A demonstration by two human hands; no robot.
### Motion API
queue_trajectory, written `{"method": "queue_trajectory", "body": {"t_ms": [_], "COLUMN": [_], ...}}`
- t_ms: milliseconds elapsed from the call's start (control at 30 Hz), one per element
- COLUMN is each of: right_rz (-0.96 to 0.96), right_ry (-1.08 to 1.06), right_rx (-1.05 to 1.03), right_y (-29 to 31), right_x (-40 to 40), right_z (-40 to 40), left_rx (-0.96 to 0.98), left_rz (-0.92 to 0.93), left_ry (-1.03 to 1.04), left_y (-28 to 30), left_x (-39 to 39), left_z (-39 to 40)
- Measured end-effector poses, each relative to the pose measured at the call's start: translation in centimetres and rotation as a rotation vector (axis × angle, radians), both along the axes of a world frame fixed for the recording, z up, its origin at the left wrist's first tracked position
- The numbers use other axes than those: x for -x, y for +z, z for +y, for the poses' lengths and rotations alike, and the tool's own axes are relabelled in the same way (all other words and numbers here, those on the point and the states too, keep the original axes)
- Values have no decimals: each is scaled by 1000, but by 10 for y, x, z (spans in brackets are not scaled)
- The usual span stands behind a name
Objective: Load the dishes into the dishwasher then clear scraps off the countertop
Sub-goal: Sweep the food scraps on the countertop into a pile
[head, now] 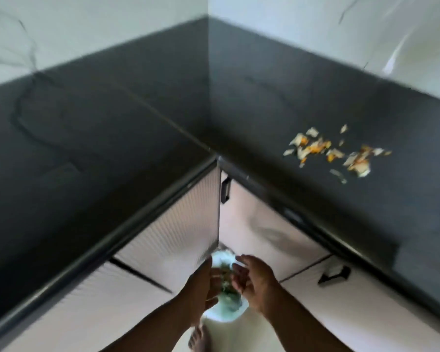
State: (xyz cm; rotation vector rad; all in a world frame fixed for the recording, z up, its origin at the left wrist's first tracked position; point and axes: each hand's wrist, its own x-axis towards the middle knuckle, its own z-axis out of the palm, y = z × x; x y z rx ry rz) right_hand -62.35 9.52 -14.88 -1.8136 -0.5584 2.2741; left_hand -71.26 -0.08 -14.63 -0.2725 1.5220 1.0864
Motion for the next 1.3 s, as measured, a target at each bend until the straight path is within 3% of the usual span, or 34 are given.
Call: {"method": "queue_trajectory", "body": {"t_ms": [133, 267, 433, 533, 600, 733, 967, 1100, 1300], "right_rz": [164, 279, 239, 88, -190, -592, -943, -1015, -899], "right_ry": [7, 68, 27, 55, 177, 401, 766, 808, 858], "right_rx": [-37, -213, -537, -809, -1118, -1448, -1257, -1201, -1251], "right_y": [108, 201, 258, 255, 245, 227, 207, 200, 196], "right_x": [0, 2, -8, -20, -33, -61, -109, -126, -137], "right_z": [0, 20, 64, 90, 105, 128, 144, 169, 207], "left_rx": [-194, -382, -509, -560, -569, -542, -219, -102, -156], "left_rz": [79, 151, 339, 397, 473, 799, 1470, 1586, 1604], "left_ry": [-4, 12, -86, -184, -275, -554, -1266, -1446, -1418], "left_y": [83, 152, 214, 227, 229, 220, 196, 183, 171], "left_x": [1, 17, 37, 48, 55, 60, 69, 74, 41], "left_z": [19, 48, 76, 92, 104, 127, 164, 187, 210]}}
